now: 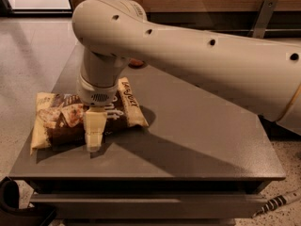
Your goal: Pick brown chip bag
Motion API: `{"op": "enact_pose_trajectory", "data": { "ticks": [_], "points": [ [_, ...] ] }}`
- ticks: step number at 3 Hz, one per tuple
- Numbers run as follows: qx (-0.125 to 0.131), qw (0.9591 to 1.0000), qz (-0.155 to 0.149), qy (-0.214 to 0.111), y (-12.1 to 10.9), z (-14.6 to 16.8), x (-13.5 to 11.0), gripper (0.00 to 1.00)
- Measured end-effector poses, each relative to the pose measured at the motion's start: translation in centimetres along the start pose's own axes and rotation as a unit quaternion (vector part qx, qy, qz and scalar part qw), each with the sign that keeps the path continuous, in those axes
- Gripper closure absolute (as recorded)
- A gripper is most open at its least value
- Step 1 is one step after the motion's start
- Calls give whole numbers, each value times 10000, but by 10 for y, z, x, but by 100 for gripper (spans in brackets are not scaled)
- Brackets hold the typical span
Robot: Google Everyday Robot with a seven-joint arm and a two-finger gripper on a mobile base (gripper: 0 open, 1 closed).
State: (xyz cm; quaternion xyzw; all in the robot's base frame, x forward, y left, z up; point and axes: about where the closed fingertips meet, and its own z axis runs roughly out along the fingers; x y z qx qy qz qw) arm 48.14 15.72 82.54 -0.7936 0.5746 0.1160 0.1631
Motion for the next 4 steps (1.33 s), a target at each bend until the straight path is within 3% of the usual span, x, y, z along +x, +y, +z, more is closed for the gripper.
{"op": "enact_pose_trajectory", "data": {
  "ticks": [1, 4],
  "points": [
    [5, 10000, -12, 7, 0, -1, 0, 18],
    [6, 10000, -36, 18, 2, -3, -3, 88]
  ]
}}
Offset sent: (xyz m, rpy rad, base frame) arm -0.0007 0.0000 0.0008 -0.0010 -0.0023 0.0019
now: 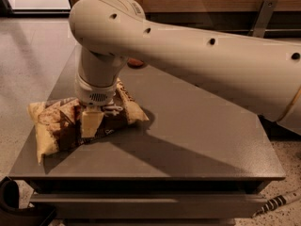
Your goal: Pick brown chip bag
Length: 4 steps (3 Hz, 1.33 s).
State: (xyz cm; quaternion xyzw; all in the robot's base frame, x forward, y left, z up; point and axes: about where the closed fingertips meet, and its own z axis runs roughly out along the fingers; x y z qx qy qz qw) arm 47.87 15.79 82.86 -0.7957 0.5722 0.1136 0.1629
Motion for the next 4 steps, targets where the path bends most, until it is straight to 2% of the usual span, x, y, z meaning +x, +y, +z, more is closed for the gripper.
{"op": "enact_pose_trajectory", "data": {
  "ticks": [1, 2, 4],
  "points": [
    [0, 10000, 0, 0, 0, -1, 0, 100],
    [49, 9999, -83, -91, -1, -7, -3, 100],
    [495, 9964, -447, -515, -9, -67, -4, 100]
  ]
}}
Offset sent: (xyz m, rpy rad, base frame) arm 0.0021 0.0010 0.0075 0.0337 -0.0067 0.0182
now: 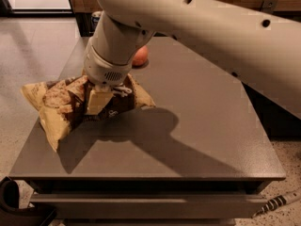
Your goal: Pick brown chip bag
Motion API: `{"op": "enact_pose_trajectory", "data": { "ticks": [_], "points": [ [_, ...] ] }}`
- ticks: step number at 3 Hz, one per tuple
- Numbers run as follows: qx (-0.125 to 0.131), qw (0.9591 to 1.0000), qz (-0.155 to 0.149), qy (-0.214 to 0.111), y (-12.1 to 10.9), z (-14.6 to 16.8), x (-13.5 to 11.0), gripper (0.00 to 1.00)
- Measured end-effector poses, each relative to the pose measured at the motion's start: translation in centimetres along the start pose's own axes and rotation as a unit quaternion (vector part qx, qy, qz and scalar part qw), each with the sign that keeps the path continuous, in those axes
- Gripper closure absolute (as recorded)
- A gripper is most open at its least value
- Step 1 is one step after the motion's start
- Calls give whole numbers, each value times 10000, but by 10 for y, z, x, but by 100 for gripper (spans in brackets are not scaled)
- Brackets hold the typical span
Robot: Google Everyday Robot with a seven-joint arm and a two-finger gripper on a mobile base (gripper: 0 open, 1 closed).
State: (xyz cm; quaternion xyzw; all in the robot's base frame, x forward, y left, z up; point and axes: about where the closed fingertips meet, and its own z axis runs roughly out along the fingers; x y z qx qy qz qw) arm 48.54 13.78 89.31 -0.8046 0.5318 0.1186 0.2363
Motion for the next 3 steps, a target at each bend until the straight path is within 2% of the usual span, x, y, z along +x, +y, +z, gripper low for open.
{"op": "enact_pose_trajectory", "data": {
  "ticks": [1, 2, 3],
  "points": [
    [625, 9967, -225, -475, -7, -56, 3, 100],
    [1034, 9911, -355, -754, -10, -88, 8, 100],
    [1412, 9838, -512, -980, -12, -113, 11, 100]
  ]
}}
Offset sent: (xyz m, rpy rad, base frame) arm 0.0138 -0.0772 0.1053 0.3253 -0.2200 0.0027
